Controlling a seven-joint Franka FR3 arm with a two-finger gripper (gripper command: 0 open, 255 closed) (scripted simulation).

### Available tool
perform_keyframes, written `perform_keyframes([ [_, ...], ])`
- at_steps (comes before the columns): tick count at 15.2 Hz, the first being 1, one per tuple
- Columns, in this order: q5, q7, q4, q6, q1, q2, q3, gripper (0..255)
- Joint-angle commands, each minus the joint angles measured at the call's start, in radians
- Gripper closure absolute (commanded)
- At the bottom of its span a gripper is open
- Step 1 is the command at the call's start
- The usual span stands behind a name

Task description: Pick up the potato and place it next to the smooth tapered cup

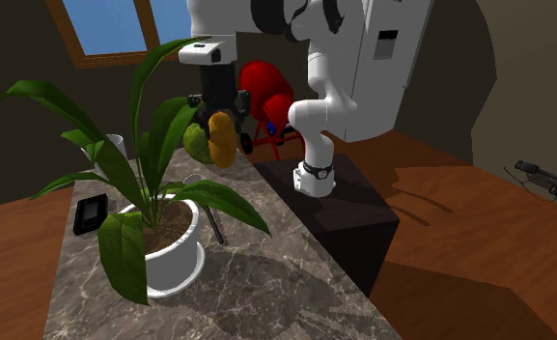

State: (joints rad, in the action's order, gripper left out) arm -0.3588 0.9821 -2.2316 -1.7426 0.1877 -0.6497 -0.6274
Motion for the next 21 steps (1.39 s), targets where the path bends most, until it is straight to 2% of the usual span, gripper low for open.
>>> perform_keyframes([
  [1, -0.015, 0.049, 0.02, 0.002, 0.008, 0.006, -0.041, 255],
  [6, -0.038, 0.178, 0.1, 0.002, 0.01, 0.049, -0.162, 255],
  [11, -0.036, 0.315, 0.205, -0.003, -0.02, 0.119, -0.309, 255],
  [16, 0.003, 0.467, 0.338, -0.01, -0.104, 0.218, -0.511, 255],
  [19, 0.049, 0.566, 0.431, -0.012, -0.213, 0.288, -0.692, 255],
  [21, 0.038, 0.559, 0.404, -0.036, -0.214, 0.279, -0.696, 255],
])
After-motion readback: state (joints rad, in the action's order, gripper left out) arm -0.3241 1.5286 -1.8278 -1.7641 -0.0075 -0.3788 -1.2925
